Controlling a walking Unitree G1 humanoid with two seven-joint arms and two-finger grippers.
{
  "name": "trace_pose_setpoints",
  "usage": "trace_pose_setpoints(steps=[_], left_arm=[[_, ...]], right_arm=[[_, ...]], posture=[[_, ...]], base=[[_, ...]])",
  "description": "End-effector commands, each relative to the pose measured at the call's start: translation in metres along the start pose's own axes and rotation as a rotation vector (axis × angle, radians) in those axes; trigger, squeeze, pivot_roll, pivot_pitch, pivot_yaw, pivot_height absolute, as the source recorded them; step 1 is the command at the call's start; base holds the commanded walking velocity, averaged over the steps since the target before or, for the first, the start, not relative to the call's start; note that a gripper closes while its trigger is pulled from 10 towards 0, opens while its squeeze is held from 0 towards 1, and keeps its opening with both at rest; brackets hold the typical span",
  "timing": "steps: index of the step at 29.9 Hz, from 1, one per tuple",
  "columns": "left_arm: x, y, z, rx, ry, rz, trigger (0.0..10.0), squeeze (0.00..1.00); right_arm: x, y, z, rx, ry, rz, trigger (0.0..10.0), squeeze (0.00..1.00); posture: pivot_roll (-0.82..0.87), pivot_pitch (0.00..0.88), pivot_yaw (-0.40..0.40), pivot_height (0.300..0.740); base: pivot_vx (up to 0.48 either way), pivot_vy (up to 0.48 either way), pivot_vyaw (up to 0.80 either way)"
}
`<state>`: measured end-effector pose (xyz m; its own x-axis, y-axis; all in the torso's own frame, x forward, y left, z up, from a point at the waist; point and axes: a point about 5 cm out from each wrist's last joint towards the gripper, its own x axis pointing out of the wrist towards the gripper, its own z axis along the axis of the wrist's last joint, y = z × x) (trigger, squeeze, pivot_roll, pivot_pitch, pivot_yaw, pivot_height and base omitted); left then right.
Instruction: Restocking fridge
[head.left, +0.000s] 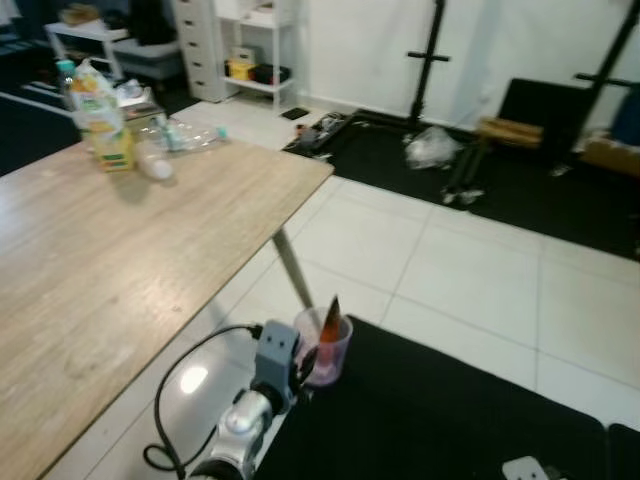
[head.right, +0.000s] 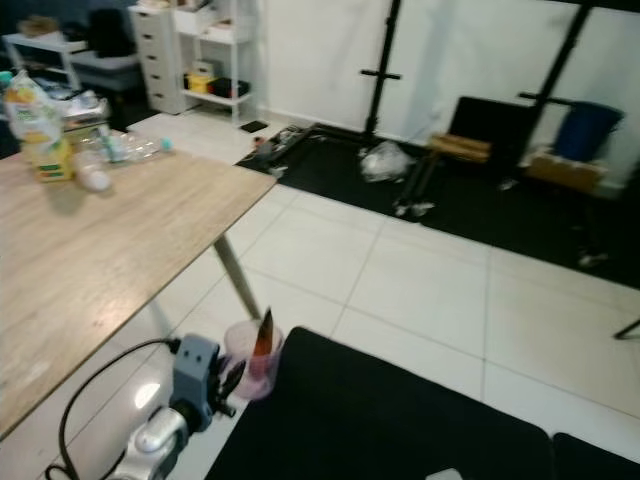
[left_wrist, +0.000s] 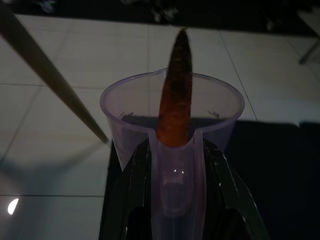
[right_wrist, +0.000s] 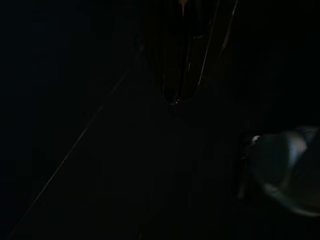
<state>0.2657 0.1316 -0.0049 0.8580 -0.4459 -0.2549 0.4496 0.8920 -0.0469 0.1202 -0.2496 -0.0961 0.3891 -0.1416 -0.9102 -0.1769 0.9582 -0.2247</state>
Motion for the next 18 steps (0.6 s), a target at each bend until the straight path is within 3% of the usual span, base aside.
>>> trace_pose_setpoints(steps=[1, 18], left_arm=[[0.008, -0.014, 0.008, 0.014, -0.048, -0.063, 10.0, 0.0], [0.009, -0.025, 0.007, 0.027, -0.054, -0.122, 10.0, 0.0]], right_arm=[[0.0, -0.001, -0.002, -0.003, 0.011, 0.002, 10.0, 0.0], [0.0, -0.001, -0.002, -0.003, 0.009, 0.003, 10.0, 0.0]], posture=[[0.01, 0.0, -0.01, 0.74], [0.01, 0.0, -0.01, 0.74]], base=[[0.0, 0.0, -0.76], [0.0, 0.0, -0.76]])
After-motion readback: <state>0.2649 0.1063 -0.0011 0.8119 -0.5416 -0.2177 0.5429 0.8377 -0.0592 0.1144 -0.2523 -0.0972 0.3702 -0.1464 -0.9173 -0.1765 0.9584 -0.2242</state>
